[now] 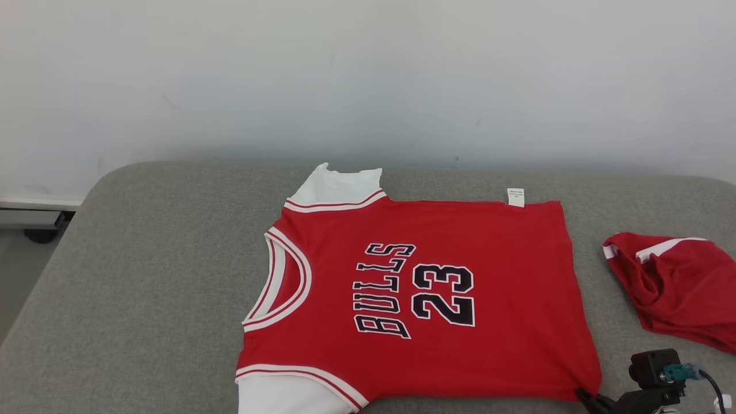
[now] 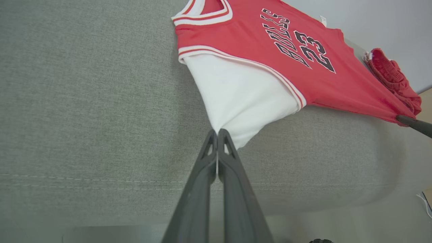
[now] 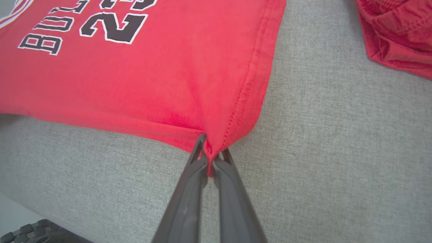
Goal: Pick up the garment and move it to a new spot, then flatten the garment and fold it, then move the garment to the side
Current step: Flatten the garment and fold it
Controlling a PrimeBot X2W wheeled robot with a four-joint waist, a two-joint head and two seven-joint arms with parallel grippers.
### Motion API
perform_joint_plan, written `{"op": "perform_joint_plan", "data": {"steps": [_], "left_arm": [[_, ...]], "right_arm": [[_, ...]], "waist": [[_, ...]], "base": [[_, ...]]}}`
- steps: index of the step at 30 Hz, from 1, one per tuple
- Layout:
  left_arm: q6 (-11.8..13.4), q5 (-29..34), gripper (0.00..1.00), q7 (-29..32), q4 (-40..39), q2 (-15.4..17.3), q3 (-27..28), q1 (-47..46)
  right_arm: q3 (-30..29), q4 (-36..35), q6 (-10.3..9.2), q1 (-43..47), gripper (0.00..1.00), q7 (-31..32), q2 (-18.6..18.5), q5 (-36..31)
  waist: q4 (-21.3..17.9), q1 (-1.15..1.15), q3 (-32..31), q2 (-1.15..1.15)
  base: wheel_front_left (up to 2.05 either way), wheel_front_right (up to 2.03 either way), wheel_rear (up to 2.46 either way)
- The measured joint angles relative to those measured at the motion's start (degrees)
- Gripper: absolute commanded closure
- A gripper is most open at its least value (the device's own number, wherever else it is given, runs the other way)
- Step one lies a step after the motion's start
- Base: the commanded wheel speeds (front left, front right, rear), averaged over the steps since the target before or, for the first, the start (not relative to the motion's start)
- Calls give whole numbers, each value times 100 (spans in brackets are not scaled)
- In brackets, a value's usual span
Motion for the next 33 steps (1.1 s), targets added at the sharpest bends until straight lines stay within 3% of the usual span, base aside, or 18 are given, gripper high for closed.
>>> {"op": "perform_joint_plan", "data": {"steps": [9,19,20,21,33], "left_arm": [[7,-170,100,386,-511,25,91,222],[7,-169,100,771,-383,-130,299,218],[7,-140,85,773,-370,-185,402,218],[7,-140,0,775,-374,-198,434,218],[8,-115,0,727,-662,-318,995,237]], "right_arm": [[-40,-386,-243,347,100,352,-92,53],[-29,-611,-405,376,97,610,-136,58],[-41,-661,-449,419,60,623,-136,60],[-43,-676,-452,435,0,657,-137,71],[-467,-1339,-445,570,0,699,-77,725]], "waist": [[33,1,12,1],[65,1,78,1],[66,1,92,1],[66,1,99,1],[38,1,135,2]], "base": [[0,0,0],[0,0,0],[0,0,0],[0,0,0],[0,0,0]]}}
